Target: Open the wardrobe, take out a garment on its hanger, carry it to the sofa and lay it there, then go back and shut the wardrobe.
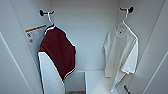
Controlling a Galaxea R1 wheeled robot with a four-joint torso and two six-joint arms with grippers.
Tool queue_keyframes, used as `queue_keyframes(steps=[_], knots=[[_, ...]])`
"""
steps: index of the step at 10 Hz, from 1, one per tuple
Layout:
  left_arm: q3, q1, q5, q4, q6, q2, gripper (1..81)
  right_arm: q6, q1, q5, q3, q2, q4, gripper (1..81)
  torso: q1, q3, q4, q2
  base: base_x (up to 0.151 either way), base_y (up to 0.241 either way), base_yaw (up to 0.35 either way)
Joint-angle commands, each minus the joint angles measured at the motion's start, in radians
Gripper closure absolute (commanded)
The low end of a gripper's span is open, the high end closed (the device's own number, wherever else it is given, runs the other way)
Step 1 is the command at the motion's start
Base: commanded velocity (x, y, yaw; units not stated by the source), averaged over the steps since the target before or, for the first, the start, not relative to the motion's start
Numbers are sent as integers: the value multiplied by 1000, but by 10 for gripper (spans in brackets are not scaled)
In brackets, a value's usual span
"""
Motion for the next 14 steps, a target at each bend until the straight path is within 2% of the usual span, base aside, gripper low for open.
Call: queue_keyframes(steps=[1,4,8,9,11,12,14], knots=[[2,-25,44,1,6,-1,10,-9,28,-55,7,10,-10,10,0,0,0,0,109,0,0],[2,-25,44,1,6,0,10,-9,28,-55,7,10,-10,10,0,0,0,0,87,0,0],[2,-25,44,1,3,2,10,-10,28,-55,4,10,-10,10,1,0,0,0,0,0,0],[2,-27,44,3,7,-1,10,-15,29,-55,7,10,-10,10,0,0,-59,0,0,0,0],[2,-31,77,-7,-14,-6,10,-15,28,-55,4,10,-10,10,0,0,-87,0,0,0,0],[2,-31,122,-17,-28,-7,10,-16,28,-55,4,10,-10,10,0,0,-113,0,0,0,0],[-21,-36,134,-33,-29,-9,10,-16,29,-55,7,10,-10,10,0,0,-162,0,0,0,0]])
